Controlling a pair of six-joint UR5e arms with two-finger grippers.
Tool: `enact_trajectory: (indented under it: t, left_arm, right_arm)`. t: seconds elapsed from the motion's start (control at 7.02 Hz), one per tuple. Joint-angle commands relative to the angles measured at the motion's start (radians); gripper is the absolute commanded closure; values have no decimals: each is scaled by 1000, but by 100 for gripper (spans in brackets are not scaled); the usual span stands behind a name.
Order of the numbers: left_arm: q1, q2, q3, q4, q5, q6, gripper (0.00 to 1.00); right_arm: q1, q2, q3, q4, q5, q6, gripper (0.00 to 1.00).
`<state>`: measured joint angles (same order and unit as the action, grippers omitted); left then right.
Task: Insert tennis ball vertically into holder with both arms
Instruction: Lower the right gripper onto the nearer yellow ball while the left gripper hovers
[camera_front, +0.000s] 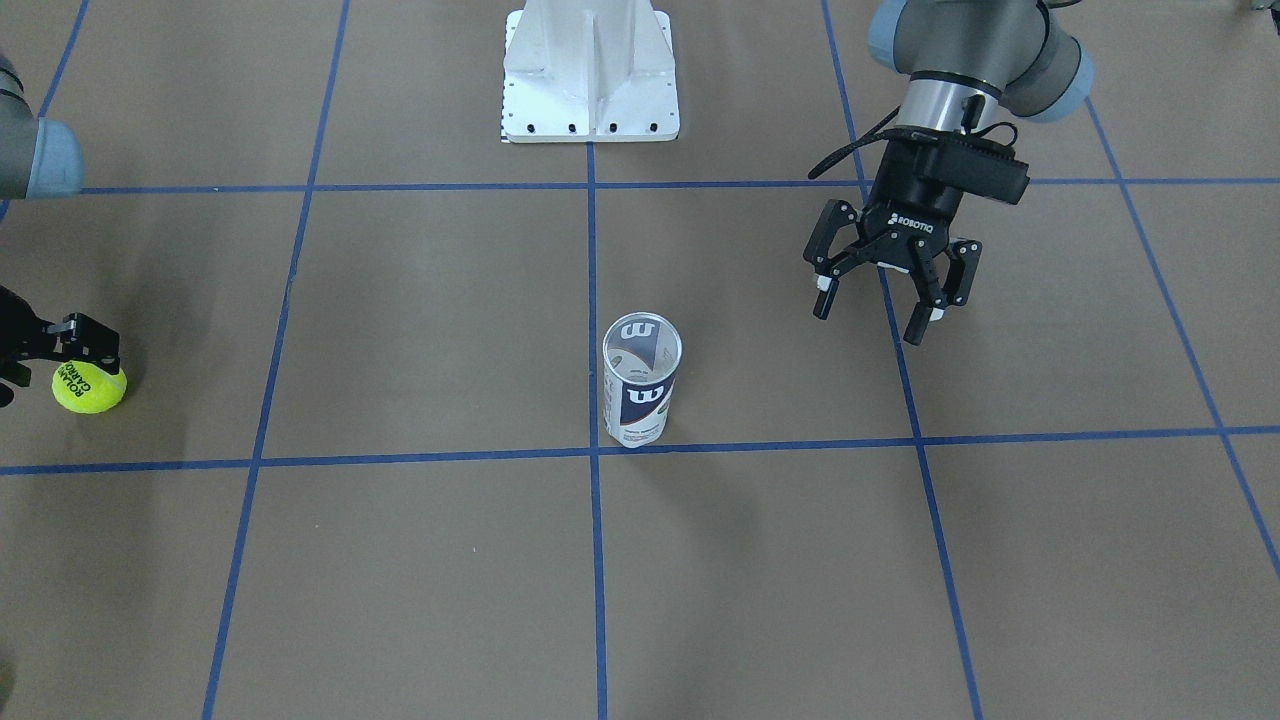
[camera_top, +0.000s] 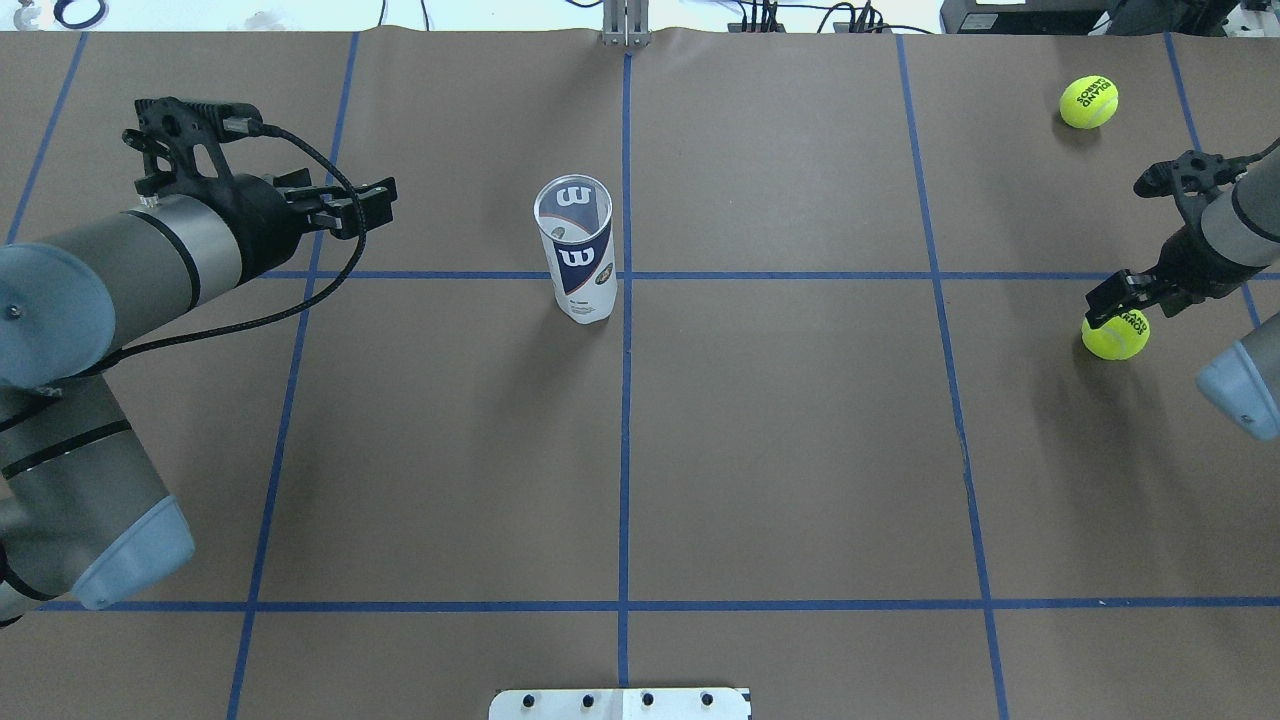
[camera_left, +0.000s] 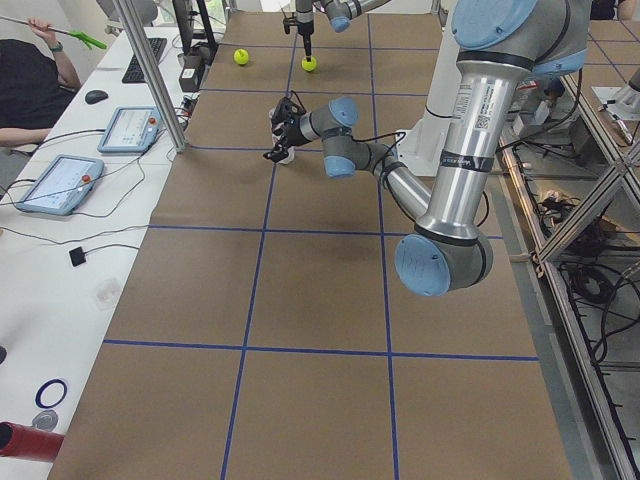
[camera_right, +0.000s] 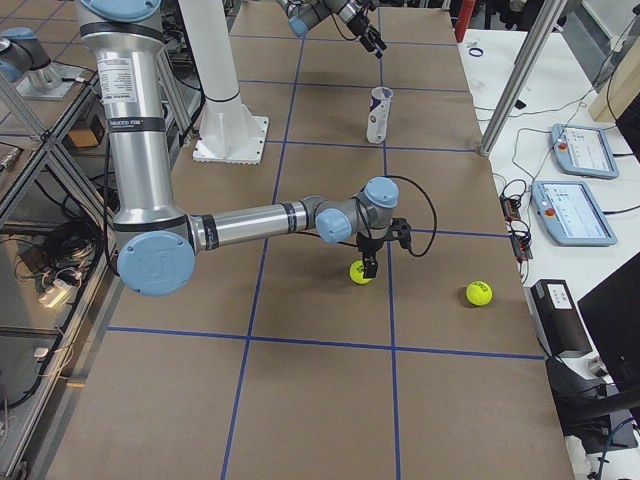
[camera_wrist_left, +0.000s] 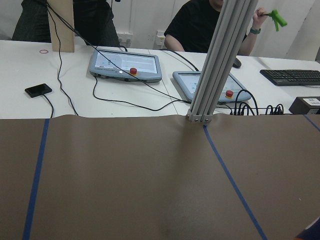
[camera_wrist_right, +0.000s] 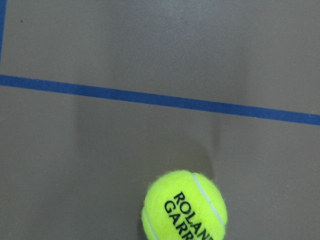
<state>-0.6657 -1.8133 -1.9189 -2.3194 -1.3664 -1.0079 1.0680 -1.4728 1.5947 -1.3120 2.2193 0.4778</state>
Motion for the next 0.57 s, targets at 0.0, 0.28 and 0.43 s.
enact_trajectory:
  t: [0.0,0.28,0.43]
  left_arm:
    - [0,-1,6,0,1,0,2]
    - [0,0,6,0,1,0,2]
    - [0,2,6,0,3,0,2]
  right_arm:
    - [-3,6,-56,14,2,-19,0]
    - [-16,8,-64,11,2,-24,2]
    - [-29,15,-67,10,2,-21,5]
